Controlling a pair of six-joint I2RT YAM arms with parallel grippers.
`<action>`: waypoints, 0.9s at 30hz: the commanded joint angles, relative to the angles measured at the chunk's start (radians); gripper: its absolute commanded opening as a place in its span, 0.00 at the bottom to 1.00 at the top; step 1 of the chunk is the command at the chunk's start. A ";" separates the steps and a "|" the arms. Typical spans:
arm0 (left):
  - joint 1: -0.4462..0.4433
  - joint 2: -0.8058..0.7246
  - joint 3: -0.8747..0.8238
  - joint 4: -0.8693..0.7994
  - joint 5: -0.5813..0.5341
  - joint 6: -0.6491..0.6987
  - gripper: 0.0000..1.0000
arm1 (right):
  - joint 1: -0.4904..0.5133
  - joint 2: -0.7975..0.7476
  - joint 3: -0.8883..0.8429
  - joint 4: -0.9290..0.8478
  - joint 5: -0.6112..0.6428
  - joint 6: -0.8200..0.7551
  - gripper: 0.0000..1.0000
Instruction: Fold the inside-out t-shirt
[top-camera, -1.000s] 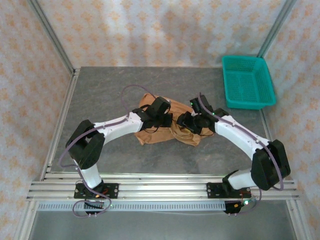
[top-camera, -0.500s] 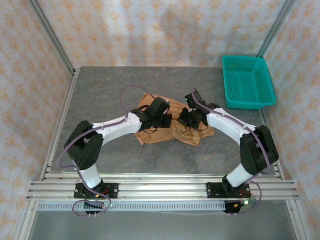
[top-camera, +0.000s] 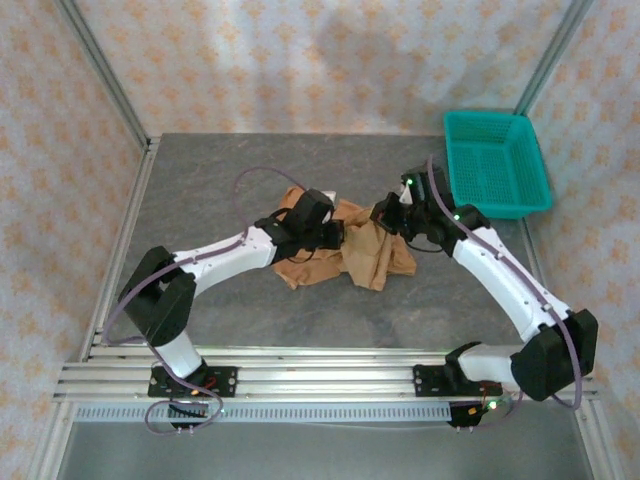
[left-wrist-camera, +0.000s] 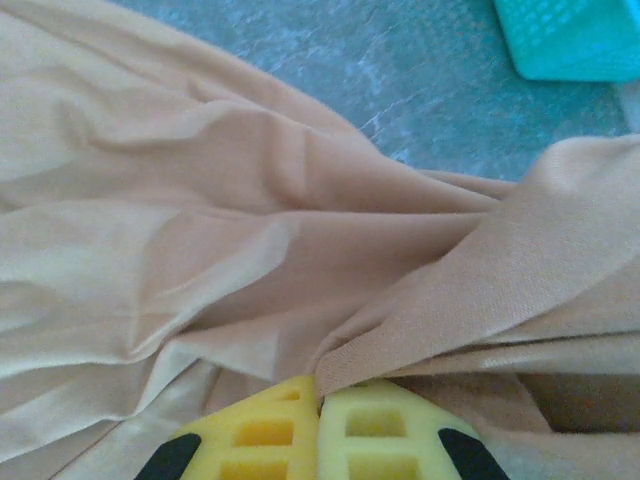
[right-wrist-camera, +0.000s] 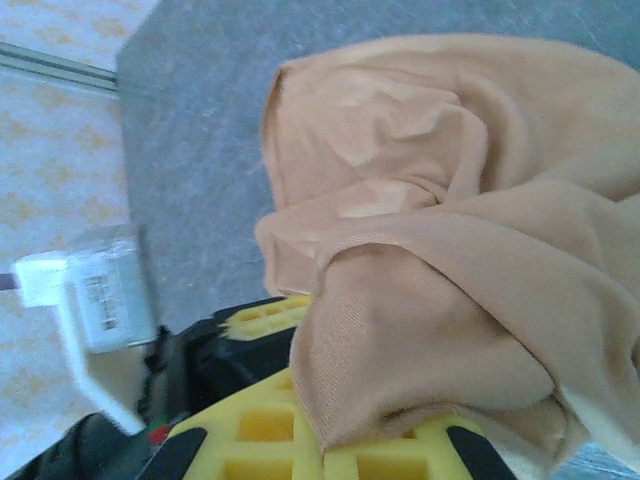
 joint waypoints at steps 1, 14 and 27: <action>0.013 -0.014 -0.041 -0.075 -0.033 0.011 0.04 | -0.041 0.017 -0.106 0.147 -0.055 0.049 0.00; -0.002 -0.123 -0.125 0.099 0.141 0.128 0.52 | -0.083 0.042 -0.315 0.335 -0.187 0.063 0.00; -0.013 -0.025 -0.080 0.208 0.026 0.429 0.56 | -0.085 -0.016 -0.318 0.289 -0.203 0.049 0.00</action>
